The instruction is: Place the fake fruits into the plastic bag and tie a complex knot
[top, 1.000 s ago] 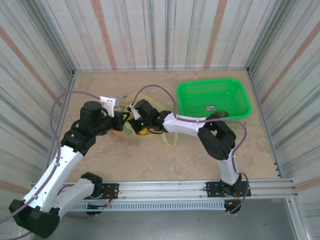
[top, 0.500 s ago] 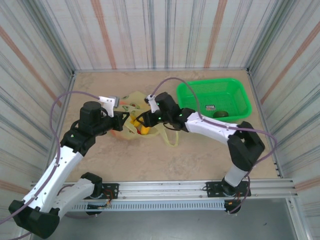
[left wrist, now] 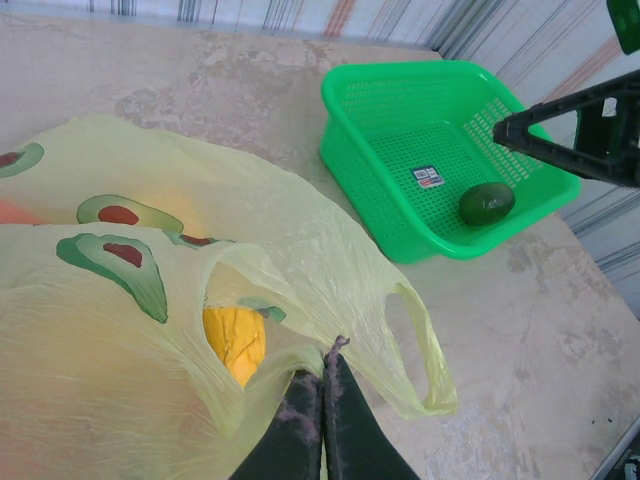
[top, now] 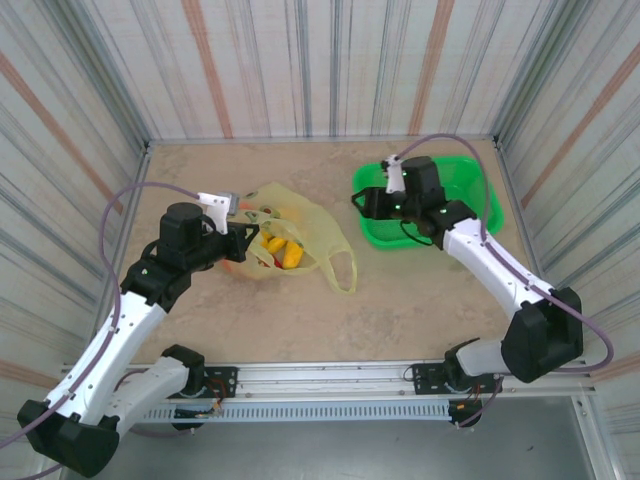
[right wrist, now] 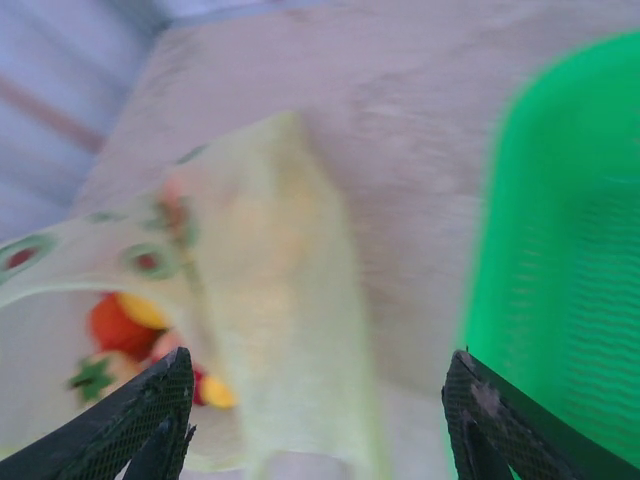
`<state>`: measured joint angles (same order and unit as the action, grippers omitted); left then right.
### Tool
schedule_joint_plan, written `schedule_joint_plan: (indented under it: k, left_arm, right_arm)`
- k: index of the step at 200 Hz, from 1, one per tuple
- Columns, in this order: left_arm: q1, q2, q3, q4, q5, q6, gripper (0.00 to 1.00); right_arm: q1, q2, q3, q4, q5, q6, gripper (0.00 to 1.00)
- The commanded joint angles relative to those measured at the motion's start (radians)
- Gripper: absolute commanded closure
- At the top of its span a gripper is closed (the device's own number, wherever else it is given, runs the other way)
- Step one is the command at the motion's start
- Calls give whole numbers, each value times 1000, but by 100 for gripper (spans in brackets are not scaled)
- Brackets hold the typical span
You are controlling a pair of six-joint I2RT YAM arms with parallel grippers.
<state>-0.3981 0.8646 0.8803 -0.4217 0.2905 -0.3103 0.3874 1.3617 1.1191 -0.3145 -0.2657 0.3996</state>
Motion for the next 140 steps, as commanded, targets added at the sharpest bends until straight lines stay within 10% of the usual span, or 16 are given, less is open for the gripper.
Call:
schedule_joint_plan:
  k: [1, 38, 140]
  left_arm:
    - [10, -7, -2, -5, 9, 11, 100]
    - [9, -2, -1, -9, 7, 11, 100]
    - [4, 13, -1, -17, -29, 13, 100]
  right_arm:
    - [-82, 15, 61, -208, 48, 53, 32]
    - [-61, 41, 66, -200, -161, -38, 31]
    - [410, 159, -75, -263, 190, -214, 19]
